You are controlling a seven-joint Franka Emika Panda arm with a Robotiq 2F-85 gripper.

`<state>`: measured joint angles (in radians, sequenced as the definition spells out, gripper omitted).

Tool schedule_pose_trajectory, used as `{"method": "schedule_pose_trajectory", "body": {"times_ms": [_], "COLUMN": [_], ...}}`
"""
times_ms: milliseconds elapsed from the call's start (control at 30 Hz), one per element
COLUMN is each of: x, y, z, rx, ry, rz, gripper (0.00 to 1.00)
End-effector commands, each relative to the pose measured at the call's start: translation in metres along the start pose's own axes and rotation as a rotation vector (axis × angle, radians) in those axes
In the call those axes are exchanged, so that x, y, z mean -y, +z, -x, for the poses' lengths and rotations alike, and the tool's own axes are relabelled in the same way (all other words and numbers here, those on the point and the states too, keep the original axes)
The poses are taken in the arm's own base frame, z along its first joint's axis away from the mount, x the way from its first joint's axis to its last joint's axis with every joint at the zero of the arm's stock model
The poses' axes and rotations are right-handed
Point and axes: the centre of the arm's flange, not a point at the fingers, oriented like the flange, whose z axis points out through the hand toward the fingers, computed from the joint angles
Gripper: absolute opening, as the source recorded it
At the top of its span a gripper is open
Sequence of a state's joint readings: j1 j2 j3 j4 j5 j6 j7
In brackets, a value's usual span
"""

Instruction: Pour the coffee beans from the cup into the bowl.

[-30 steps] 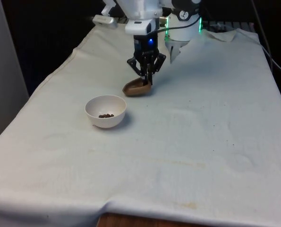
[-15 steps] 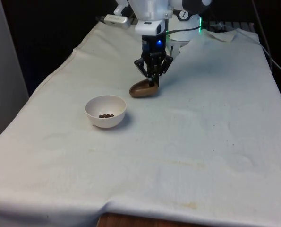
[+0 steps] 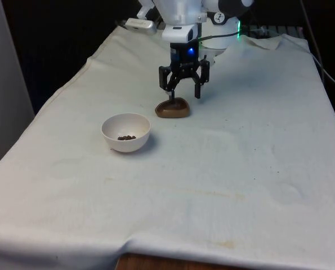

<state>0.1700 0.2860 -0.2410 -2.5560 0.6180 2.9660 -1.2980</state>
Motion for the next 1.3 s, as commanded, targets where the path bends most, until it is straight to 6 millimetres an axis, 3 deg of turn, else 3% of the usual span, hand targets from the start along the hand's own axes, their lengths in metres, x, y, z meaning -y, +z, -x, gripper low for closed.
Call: {"method": "schedule_pose_trajectory", "body": {"times_ms": [0,100,400,767,800,1033,1067,1267], "x": [0.001,0.0,0.0,-0.002,-0.002,-0.004,-0.004,-0.007], "y": [0.002,-0.001,-0.011,-0.03,-0.025,-0.044,-0.039,-0.056], "z": [0.003,0.002,-0.008,-0.034,-0.029,-0.045,-0.04,-0.044], "rx": [0.01,0.004,-0.021,-0.086,-0.064,-0.12,-0.097,-0.125], "ry": [0.004,0.006,0.013,0.019,0.024,0.024,0.028,0.032], "rz": [0.01,0.011,0.02,0.029,0.036,0.041,0.046,0.053], "gripper": [0.86,1.0,1.0,1.0,1.0,1.0,1.0,1.0]}}
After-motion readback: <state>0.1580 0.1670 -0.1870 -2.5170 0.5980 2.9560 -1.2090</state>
